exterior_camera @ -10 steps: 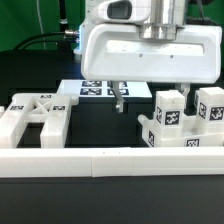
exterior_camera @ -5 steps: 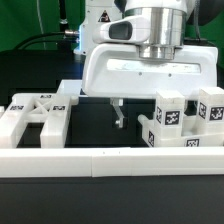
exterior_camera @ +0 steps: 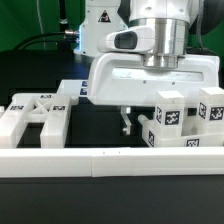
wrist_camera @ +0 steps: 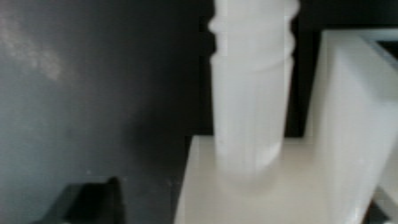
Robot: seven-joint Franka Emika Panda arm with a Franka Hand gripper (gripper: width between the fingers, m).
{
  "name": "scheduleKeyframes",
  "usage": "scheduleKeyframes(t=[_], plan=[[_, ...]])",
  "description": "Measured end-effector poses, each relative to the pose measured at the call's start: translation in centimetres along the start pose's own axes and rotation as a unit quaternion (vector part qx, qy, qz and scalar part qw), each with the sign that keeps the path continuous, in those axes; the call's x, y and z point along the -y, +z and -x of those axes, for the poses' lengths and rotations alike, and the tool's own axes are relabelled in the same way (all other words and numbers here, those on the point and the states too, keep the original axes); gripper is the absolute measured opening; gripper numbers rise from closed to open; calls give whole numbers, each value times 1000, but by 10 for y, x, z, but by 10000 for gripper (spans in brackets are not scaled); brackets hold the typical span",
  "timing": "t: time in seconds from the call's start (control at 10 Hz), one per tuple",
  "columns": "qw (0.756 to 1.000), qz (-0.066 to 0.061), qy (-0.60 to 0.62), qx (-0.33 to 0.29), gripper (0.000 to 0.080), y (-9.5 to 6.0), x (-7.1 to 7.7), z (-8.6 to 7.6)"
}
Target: Assemble chair
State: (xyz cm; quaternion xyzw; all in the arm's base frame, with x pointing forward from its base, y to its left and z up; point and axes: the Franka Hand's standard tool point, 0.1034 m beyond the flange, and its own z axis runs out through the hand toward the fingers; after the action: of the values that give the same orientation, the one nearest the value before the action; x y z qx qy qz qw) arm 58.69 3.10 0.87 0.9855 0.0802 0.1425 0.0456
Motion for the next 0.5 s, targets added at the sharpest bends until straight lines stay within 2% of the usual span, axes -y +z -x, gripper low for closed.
scheduleKeyframes(t=[0.1,0.2,0.3,0.4,0.5], plan=[[1000,0,0,1,378,0,0,0],[1000,0,0,1,378,1,0,1],[1000,0,0,1,193,1,0,1],[1000,0,0,1,193,1,0,1],[1000,0,0,-1,48,-1,0,-1]])
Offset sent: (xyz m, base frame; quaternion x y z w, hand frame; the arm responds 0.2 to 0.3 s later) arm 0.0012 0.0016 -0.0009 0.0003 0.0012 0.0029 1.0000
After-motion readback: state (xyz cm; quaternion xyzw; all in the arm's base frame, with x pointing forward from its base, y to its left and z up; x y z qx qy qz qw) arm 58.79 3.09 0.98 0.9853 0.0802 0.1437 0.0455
